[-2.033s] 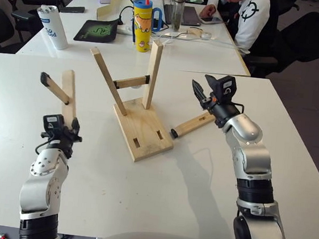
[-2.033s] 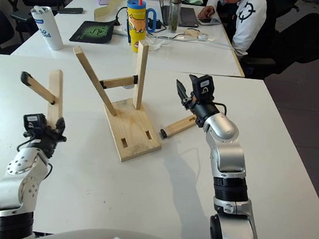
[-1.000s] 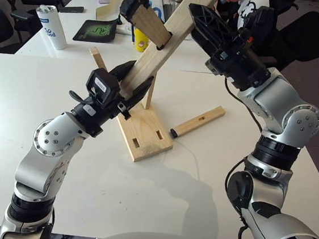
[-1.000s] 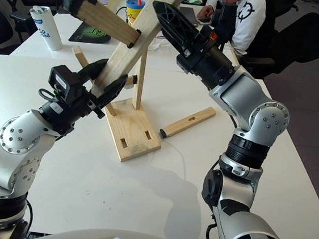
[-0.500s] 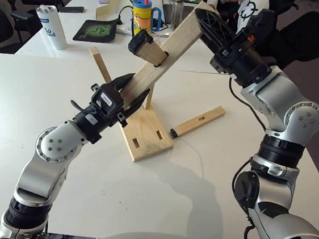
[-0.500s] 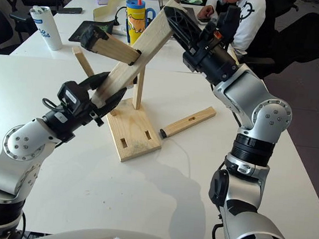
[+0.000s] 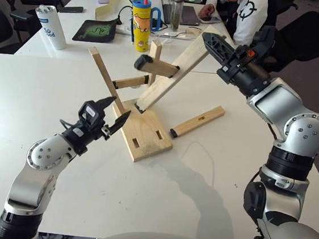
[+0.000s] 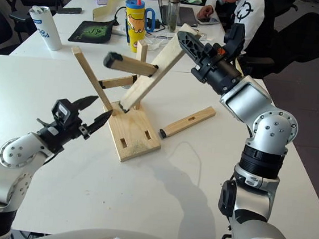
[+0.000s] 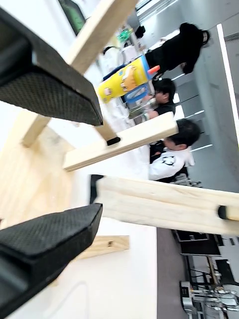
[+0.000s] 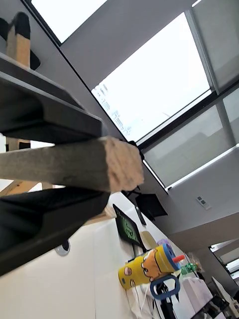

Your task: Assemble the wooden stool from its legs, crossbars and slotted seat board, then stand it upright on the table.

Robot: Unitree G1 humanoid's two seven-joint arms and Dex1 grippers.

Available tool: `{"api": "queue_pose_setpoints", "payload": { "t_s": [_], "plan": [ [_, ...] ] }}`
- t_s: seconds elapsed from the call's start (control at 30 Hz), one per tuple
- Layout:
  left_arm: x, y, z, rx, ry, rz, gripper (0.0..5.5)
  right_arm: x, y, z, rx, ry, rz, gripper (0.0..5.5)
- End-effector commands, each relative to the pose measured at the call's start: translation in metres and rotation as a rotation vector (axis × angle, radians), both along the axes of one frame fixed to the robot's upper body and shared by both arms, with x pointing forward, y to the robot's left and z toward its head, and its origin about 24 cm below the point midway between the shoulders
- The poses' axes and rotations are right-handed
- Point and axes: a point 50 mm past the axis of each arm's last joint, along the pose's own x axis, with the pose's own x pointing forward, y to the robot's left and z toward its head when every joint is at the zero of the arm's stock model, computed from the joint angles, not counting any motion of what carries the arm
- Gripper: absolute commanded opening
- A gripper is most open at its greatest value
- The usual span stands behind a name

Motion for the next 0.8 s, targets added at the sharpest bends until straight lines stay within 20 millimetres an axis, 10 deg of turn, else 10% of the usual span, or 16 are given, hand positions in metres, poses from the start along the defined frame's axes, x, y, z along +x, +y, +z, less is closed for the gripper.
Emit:
{"api": "queue_pose_setpoints", "payload": {
  "t_s": [0.03, 0.37, 0.8],
  "plan": [
    [-0.008, 0.007, -0.016, 0.016, 0.072, 0.028, 2.88, -0.013, 0.007, -0.016, -0.135, 0.001, -0.05, 1.04],
    [-0.011, 0.0, -0.024, 0.004, 0.076, 0.049, 2.88, -0.017, 0.001, -0.075, -0.377, 0.101, -0.242, 1.04],
    [-0.014, 0.001, -0.025, 0.007, 0.076, 0.068, 2.88, -0.019, -0.019, -0.069, -0.349, 0.086, -0.322, 1.04]
  ]
}}
